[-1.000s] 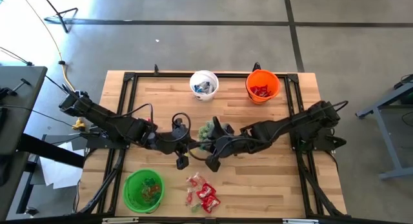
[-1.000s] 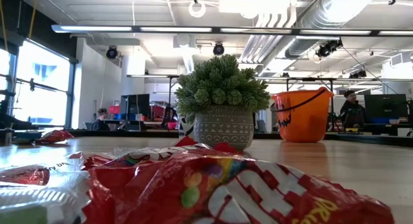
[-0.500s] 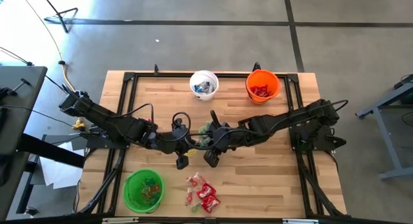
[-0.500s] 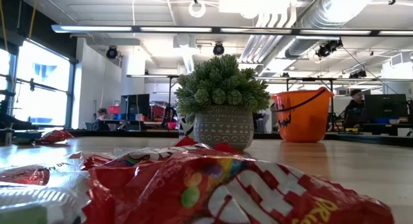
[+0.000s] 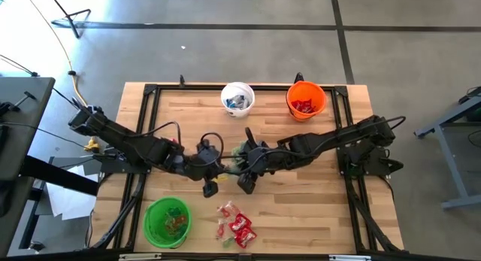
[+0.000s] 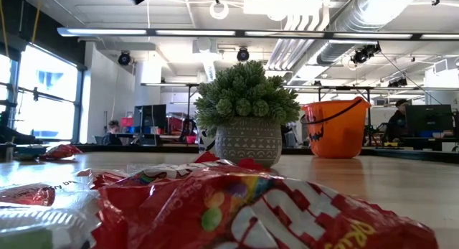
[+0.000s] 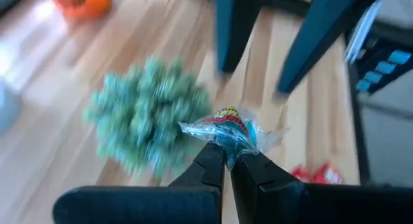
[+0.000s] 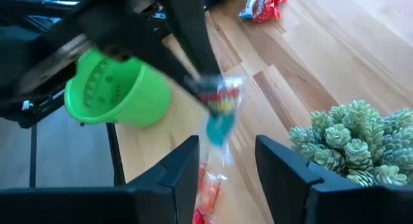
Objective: Sort candy
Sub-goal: Put the blue gummy into the green bucket
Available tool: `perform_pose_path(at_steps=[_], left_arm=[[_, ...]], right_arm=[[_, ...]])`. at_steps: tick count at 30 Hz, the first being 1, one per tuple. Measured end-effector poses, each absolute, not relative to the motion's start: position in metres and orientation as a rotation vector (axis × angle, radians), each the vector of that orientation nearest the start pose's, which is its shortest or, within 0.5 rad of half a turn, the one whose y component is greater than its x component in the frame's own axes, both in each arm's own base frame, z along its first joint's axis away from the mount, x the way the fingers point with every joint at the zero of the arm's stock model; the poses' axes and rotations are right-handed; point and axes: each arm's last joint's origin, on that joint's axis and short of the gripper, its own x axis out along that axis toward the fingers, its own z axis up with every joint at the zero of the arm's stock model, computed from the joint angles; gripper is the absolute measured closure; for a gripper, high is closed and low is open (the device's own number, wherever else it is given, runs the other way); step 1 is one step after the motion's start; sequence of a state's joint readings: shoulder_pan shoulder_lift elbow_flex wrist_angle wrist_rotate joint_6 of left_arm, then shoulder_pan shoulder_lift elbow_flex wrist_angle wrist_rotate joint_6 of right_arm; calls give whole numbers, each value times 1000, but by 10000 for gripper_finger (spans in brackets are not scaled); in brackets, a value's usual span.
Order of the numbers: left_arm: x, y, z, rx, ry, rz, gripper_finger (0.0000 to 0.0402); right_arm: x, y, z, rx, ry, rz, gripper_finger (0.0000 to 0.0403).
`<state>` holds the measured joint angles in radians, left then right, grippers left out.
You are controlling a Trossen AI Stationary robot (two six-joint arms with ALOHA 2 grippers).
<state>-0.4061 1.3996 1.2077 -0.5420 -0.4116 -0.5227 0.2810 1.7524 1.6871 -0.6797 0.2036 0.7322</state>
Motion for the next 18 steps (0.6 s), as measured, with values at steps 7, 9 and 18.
perform_pose_path(at_steps=[7, 9, 18], left_arm=[[255, -101, 309, -316, 846, 163, 401], [249, -103, 312, -376, 892, 87, 401], [195, -123, 333, -680, 1158, -186, 402]], right_arm=[[360, 100, 341, 512, 826, -179, 253], [357, 100, 339, 541, 882, -170, 253], [340, 107, 329, 649, 1127, -129, 253]])
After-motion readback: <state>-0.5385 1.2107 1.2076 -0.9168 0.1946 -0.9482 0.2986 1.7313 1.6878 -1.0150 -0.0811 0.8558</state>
